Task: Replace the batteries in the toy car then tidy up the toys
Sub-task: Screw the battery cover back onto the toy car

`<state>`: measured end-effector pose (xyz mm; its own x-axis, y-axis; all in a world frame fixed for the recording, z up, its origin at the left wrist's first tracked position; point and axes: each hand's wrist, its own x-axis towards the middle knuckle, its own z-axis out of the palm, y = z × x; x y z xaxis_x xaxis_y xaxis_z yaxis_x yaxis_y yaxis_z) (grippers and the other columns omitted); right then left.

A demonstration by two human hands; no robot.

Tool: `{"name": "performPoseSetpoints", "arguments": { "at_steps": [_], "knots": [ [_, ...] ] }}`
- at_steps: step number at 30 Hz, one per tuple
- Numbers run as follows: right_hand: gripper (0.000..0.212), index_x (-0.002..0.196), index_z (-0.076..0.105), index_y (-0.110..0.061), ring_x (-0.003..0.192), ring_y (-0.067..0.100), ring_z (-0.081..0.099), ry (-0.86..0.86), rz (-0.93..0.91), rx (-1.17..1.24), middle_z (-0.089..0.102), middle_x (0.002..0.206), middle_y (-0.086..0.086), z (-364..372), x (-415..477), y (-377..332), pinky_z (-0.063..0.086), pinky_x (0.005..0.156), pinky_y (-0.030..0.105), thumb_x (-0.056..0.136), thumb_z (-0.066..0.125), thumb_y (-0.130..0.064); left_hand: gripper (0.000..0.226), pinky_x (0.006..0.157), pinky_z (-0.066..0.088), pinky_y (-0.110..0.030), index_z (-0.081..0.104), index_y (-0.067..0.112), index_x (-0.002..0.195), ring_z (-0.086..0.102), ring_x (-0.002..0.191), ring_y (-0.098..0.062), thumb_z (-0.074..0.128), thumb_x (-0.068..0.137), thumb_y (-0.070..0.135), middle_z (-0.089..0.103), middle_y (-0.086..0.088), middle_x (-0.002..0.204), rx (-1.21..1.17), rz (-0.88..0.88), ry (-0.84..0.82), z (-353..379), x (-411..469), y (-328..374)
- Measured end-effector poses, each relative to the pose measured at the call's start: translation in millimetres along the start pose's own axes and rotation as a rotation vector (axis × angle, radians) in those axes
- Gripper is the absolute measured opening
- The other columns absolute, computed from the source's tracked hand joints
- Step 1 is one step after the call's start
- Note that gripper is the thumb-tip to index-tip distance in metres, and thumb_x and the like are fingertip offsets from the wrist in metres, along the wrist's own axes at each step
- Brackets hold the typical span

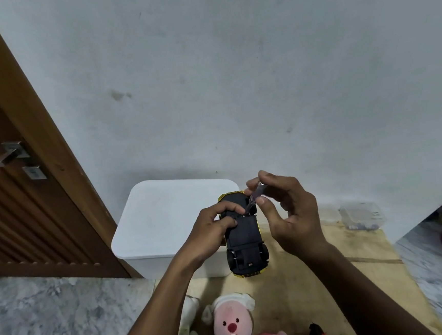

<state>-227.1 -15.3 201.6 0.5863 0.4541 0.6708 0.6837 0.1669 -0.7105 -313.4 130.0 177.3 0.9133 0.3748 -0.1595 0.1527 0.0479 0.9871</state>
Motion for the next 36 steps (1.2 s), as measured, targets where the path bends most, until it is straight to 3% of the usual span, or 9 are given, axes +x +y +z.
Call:
{"name": "performPoseSetpoints", "arguments": {
  "at_steps": [4, 7, 10, 13, 18, 22, 25, 30, 36],
  "knots": [
    [0.053, 0.115, 0.064, -0.032, 0.085, 0.03, 0.069, 0.071, -0.079, -0.031, 0.068, 0.093, -0.001, 3.1, 1.0, 3.6, 0.055, 0.073, 0.051, 0.079, 0.075, 0.006, 0.031, 0.054, 0.051, -0.022, 0.071, 0.014, 0.094, 0.063, 0.063, -0.004, 0.049, 0.093, -0.008, 0.065, 0.006, 0.086, -0.004, -0.002, -0.004, 0.5, 0.9, 1.0],
    [0.047, 0.114, 0.064, -0.023, 0.084, 0.026, 0.066, 0.119, -0.08, -0.064, 0.064, 0.096, -0.007, 1.9, 3.3, 5.2, 0.054, 0.074, 0.048, 0.077, 0.079, 0.002, 0.031, 0.054, 0.051, -0.022, 0.071, 0.015, 0.092, 0.064, 0.064, -0.004, 0.05, 0.093, -0.008, 0.066, 0.009, 0.084, -0.004, -0.006, -0.01, 1.5, 0.2, 1.0],
    [0.05, 0.118, 0.062, -0.028, 0.104, 0.029, 0.067, 0.036, -0.085, -0.049, 0.065, 0.116, -0.005, -2.3, 1.4, 2.9, 0.054, 0.087, 0.052, 0.081, 0.07, 0.005, 0.032, 0.055, 0.05, -0.025, 0.071, 0.017, 0.091, 0.061, 0.068, -0.012, 0.05, 0.093, -0.007, 0.064, 0.003, 0.087, -0.005, -0.014, -0.01, 3.4, 0.6, -0.9],
    [0.071, 0.121, 0.059, -0.049, 0.106, 0.022, 0.07, 0.003, -0.014, -0.026, 0.07, 0.113, -0.01, -0.3, 0.1, -0.1, 0.057, 0.09, 0.045, 0.083, 0.065, 0.011, 0.03, 0.053, 0.049, -0.023, 0.071, 0.016, 0.094, 0.059, 0.066, -0.012, 0.05, 0.093, -0.007, 0.063, 0.001, 0.088, -0.005, -0.014, -0.003, 3.5, 0.9, -1.2],
    [0.054, 0.114, 0.061, -0.034, 0.088, 0.026, 0.069, 0.089, -0.033, -0.071, 0.068, 0.094, -0.001, 3.6, -2.3, 3.8, 0.056, 0.078, 0.048, 0.079, 0.074, 0.005, 0.03, 0.053, 0.05, -0.021, 0.07, 0.015, 0.094, 0.062, 0.063, -0.005, 0.05, 0.093, -0.008, 0.063, 0.002, 0.089, -0.003, -0.015, -0.01, 2.5, 0.1, -2.9],
    [0.066, 0.122, 0.057, -0.042, 0.102, 0.02, 0.07, 0.045, 0.031, -0.043, 0.068, 0.109, -0.01, 1.8, -2.4, -0.1, 0.057, 0.09, 0.04, 0.082, 0.071, 0.009, 0.03, 0.053, 0.051, -0.022, 0.07, 0.014, 0.094, 0.062, 0.064, -0.007, 0.05, 0.093, -0.007, 0.064, 0.001, 0.09, -0.012, -0.017, -0.019, 3.9, 0.1, -3.5],
    [0.075, 0.127, 0.055, -0.047, 0.102, 0.015, 0.072, 0.003, 0.06, -0.049, 0.069, 0.114, -0.01, 1.8, -3.7, 0.8, 0.059, 0.088, 0.036, 0.085, 0.065, 0.015, 0.031, 0.056, 0.05, -0.025, 0.07, 0.016, 0.093, 0.061, 0.067, -0.011, 0.05, 0.093, -0.007, 0.064, 0.0, 0.092, -0.007, -0.012, -0.016, 2.5, 2.4, -2.8],
    [0.079, 0.131, 0.053, -0.051, 0.1, 0.025, 0.072, 0.07, 0.035, -0.034, 0.068, 0.105, -0.005, 2.8, -4.2, 6.7, 0.06, 0.079, 0.05, 0.084, 0.066, 0.011, 0.031, 0.059, 0.05, -0.029, 0.071, 0.015, 0.095, 0.062, 0.074, -0.016, 0.05, 0.093, -0.007, 0.065, -0.001, 0.094, -0.005, -0.006, -0.026, 1.7, 4.8, -3.4],
    [0.079, 0.13, 0.052, -0.053, 0.101, 0.024, 0.071, 0.094, 0.037, -0.047, 0.069, 0.102, 0.001, 0.0, -5.2, 8.1, 0.06, 0.077, 0.052, 0.083, 0.068, 0.008, 0.029, 0.057, 0.052, -0.025, 0.07, 0.014, 0.1, 0.065, 0.072, -0.011, 0.05, 0.094, -0.007, 0.068, 0.001, 0.097, -0.018, -0.01, -0.046, 2.0, 6.8, -4.3]
  ]
}}
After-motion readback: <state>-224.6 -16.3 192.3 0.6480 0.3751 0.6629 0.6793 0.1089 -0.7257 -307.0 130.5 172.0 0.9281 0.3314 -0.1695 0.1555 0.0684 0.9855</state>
